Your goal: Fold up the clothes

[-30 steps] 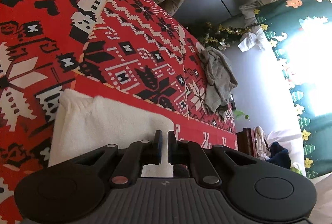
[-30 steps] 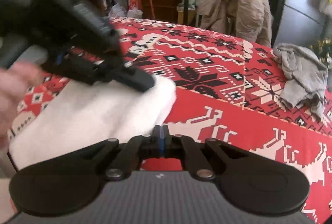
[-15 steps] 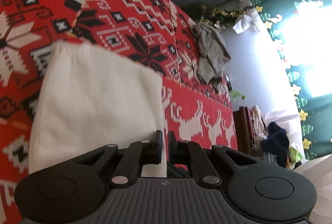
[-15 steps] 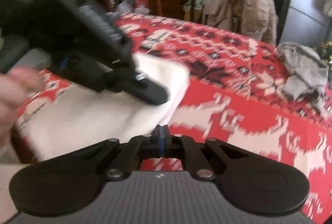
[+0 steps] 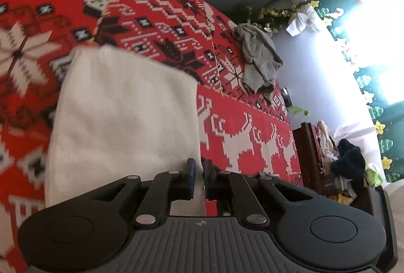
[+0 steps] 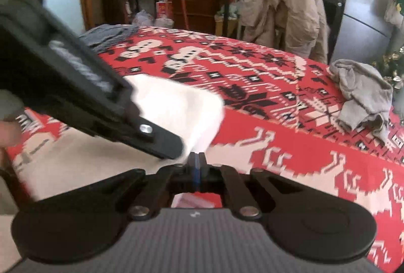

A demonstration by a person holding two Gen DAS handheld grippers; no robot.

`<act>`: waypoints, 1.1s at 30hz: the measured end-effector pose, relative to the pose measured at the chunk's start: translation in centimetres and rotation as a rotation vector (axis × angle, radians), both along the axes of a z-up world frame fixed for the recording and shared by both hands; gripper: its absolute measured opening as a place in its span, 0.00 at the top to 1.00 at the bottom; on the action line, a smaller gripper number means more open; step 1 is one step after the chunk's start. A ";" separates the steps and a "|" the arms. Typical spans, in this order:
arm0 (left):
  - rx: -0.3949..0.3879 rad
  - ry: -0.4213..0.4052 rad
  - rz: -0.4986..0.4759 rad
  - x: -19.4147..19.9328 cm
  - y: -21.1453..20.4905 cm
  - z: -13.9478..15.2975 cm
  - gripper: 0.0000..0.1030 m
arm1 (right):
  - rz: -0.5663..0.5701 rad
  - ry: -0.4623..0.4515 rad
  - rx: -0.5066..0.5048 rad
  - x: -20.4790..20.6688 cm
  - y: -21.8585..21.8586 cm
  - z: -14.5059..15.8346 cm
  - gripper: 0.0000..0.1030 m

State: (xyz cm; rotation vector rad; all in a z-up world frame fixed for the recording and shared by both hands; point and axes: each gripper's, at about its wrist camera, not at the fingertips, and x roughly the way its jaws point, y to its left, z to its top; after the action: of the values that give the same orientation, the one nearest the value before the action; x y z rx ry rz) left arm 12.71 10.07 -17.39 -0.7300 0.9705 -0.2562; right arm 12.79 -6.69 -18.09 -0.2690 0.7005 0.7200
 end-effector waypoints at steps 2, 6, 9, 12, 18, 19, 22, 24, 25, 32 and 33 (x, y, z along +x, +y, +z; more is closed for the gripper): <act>-0.018 0.006 0.006 -0.6 0.1 -0.1 0.95 | 0.019 0.006 -0.011 -1.4 -0.5 0.0 0.98; -0.037 0.024 0.003 -1.3 0.3 0.0 0.95 | 0.039 0.012 -0.024 -3.0 -1.6 0.1 0.99; -0.020 0.032 -0.010 -1.9 0.0 0.1 0.95 | -0.022 0.016 -0.012 -1.9 -2.0 0.3 0.99; -0.018 0.044 -0.019 -2.6 -0.2 -0.1 0.95 | -0.018 0.022 -0.008 -1.3 -1.4 0.3 0.99; -0.019 0.057 -0.028 -4.1 -0.5 -0.4 0.94 | 0.048 0.029 -0.039 -5.1 -1.0 -0.1 0.98; -0.023 0.061 -0.032 -4.3 -0.5 -0.5 0.94 | 0.050 0.041 -0.035 -5.4 -1.3 -0.1 0.98; -0.022 0.066 -0.041 -4.6 -0.7 -0.4 0.94 | 0.067 0.054 -0.050 -6.0 -2.0 -0.1 0.99; -0.019 0.065 -0.044 -4.6 -0.8 -0.3 0.94 | 0.038 0.040 -0.052 -5.6 -2.3 0.1 0.98; -0.017 0.065 -0.046 -4.6 -0.8 -0.3 0.94 | 0.016 0.034 -0.050 -5.2 -2.3 0.2 0.98; 0.005 0.061 -0.055 -5.4 -0.8 -0.2 0.94 | 0.054 0.042 -0.064 -6.5 -1.3 0.3 0.98; 0.002 0.062 -0.056 -5.6 -0.7 -0.3 0.94 | 0.064 0.047 -0.074 -6.9 -1.5 0.3 0.98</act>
State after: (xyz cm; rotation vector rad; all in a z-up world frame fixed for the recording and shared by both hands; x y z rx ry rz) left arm 7.10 9.38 -17.73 -0.7129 1.0513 -0.2822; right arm 5.84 -8.21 -17.82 -0.3445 0.7672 0.7639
